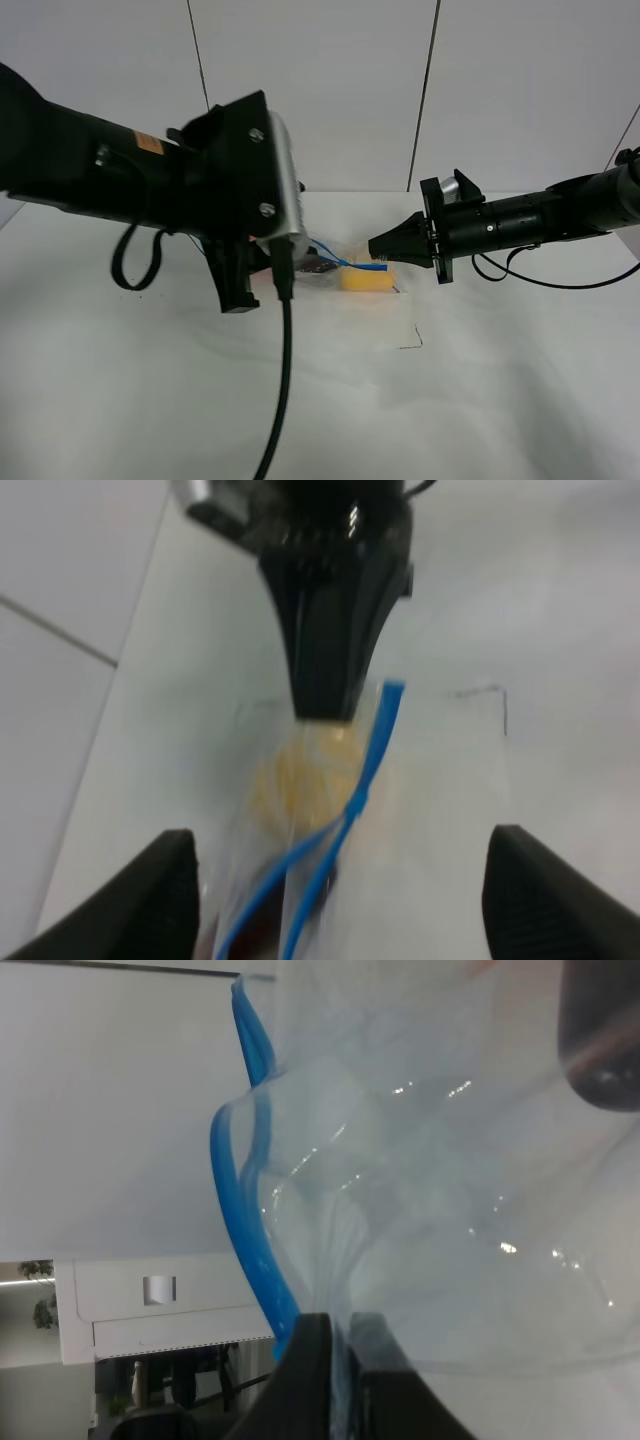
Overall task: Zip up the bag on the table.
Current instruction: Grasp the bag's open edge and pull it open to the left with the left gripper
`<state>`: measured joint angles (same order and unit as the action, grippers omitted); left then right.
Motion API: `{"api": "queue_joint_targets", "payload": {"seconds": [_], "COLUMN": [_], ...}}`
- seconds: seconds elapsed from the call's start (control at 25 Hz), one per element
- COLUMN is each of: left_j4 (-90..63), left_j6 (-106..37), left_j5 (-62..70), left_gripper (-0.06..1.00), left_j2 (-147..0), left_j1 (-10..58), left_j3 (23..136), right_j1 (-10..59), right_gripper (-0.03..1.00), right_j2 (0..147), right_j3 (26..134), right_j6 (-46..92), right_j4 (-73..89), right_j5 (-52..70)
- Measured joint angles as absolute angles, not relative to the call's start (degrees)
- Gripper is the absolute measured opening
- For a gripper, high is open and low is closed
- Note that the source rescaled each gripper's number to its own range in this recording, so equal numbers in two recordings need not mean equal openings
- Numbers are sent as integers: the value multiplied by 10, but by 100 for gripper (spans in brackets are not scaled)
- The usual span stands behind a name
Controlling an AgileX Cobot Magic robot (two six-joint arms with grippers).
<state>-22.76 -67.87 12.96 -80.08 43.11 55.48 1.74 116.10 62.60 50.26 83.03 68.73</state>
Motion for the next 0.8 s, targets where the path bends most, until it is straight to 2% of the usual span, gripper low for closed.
{"api": "queue_joint_targets", "payload": {"seconds": [0.28, 0.8], "left_j4": [-229, -180], "left_j6": [-679, -679], "left_j5": [-12, -125], "left_gripper": [79, 79], "left_j2": [-890, -986], "left_j1": [490, 502], "left_j3": [555, 552], "right_j1": [17, 17], "right_gripper": [0, 0], "right_j2": [1161, 1161], "right_j3": [626, 626], "right_j6": [503, 503], "right_j4": [830, 830], "right_j5": [687, 687]}}
